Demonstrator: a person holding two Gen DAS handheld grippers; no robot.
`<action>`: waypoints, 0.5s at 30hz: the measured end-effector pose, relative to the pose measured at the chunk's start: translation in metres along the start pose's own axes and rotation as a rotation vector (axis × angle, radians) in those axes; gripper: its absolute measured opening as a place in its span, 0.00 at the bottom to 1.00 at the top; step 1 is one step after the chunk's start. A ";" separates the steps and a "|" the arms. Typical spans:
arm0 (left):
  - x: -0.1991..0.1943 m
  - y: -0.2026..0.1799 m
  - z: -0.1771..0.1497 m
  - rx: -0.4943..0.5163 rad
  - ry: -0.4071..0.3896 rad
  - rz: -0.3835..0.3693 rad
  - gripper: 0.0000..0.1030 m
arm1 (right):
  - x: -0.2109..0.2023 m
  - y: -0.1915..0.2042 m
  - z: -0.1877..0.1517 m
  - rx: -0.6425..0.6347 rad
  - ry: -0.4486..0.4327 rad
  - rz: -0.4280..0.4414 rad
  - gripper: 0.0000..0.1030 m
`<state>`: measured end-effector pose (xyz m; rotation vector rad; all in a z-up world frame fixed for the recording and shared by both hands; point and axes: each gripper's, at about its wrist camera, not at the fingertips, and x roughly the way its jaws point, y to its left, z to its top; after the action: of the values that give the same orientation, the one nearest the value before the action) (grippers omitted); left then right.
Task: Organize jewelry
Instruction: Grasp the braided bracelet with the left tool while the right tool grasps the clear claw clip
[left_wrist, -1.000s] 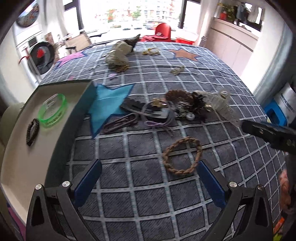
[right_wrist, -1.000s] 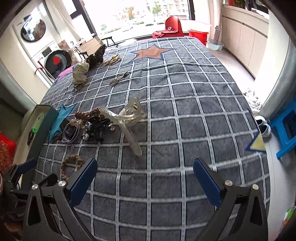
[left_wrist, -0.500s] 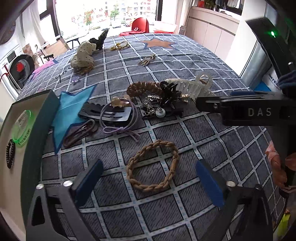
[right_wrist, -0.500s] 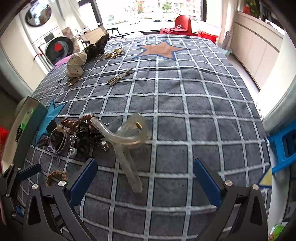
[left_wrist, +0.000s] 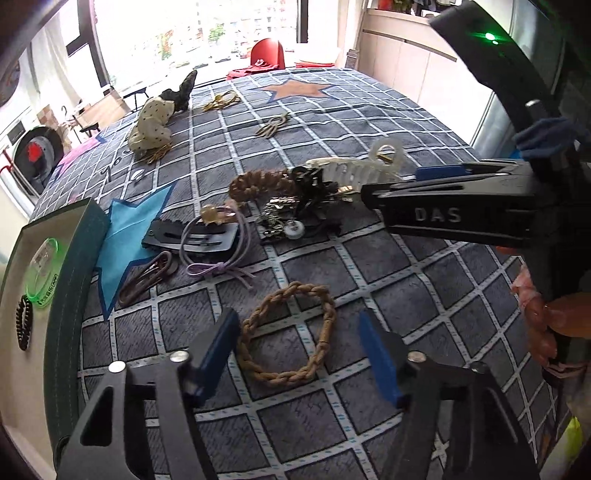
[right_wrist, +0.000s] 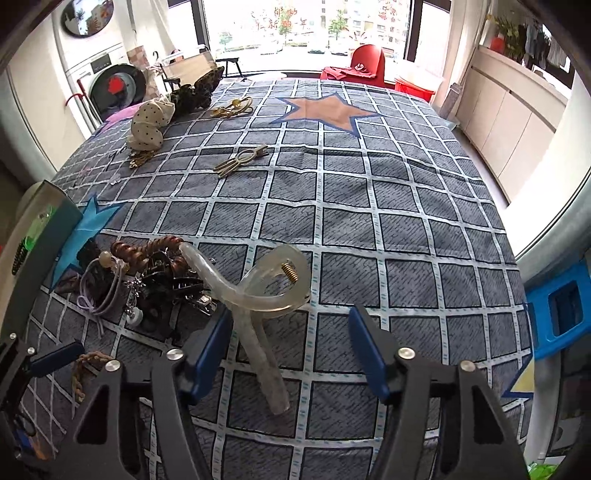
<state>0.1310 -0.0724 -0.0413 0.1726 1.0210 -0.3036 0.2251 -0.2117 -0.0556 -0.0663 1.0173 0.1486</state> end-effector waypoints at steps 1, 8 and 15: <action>-0.001 -0.001 0.000 0.003 -0.005 0.001 0.54 | -0.001 0.000 0.000 0.002 -0.002 -0.001 0.60; -0.007 0.004 -0.001 -0.044 -0.005 -0.025 0.12 | -0.007 -0.006 -0.005 0.038 -0.014 0.015 0.14; -0.021 0.015 -0.008 -0.101 -0.033 -0.058 0.12 | -0.020 -0.018 -0.015 0.104 -0.036 0.058 0.10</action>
<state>0.1192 -0.0523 -0.0278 0.0465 1.0075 -0.3060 0.2048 -0.2331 -0.0467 0.0600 0.9901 0.1490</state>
